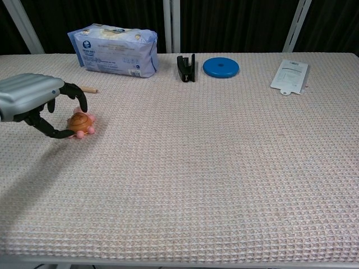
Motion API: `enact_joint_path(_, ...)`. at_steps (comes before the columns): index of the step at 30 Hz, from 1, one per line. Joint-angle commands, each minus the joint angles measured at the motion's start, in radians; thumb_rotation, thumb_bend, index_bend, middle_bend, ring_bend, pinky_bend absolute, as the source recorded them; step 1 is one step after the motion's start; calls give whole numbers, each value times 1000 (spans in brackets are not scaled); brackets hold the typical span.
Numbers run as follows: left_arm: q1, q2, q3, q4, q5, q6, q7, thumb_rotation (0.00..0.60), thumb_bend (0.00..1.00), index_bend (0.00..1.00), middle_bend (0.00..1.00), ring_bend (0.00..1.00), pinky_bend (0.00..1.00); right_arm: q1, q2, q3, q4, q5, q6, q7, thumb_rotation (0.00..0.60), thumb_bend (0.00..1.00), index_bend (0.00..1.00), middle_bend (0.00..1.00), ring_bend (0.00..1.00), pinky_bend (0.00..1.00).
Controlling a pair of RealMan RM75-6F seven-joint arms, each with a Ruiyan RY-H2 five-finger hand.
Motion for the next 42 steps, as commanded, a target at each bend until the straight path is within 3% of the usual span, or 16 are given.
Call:
enact_joint_path(1,-4,-1,-3,12,-5,-9,5,600,228,362,273,218,474,-1,0,0,0,2,0,0,600,170,0,8,0,0)
enact_joint_path(13,-28,-50,-6,80,-23,-67,-16,600,230,401,391,327,542,-1,1,2,9,15,-10,8,600,170,0,8,0,0)
enact_joint_path(16,-30,-69,-13,104,-36,-74,-23,600,249,475,473,402,604,-1,1,3,13,19,-12,13,600,170,0,8,0,0)
enact_joint_path(23,-27,-122,-24,175,-23,-41,-53,600,362,777,785,694,906,-1,-1,2,21,21,-16,21,600,170,0,9,0,0)
enact_joint_path(30,-27,-132,-21,200,-17,-40,-49,600,367,824,853,763,977,-1,-1,2,22,20,-15,21,600,170,0,10,0,0)
enact_joint_path(37,-21,-127,-27,184,-13,-26,-61,600,354,816,850,754,977,-2,1,3,18,19,-12,18,600,170,0,10,0,0)
enact_joint_path(39,-19,-110,-20,160,-9,-29,-51,600,321,714,758,680,924,-2,2,3,16,18,-11,17,600,170,0,10,0,0)
enact_joint_path(42,-20,-66,-9,98,-3,-42,-31,600,244,489,521,515,788,-3,3,3,14,16,-9,16,600,171,0,10,0,0)
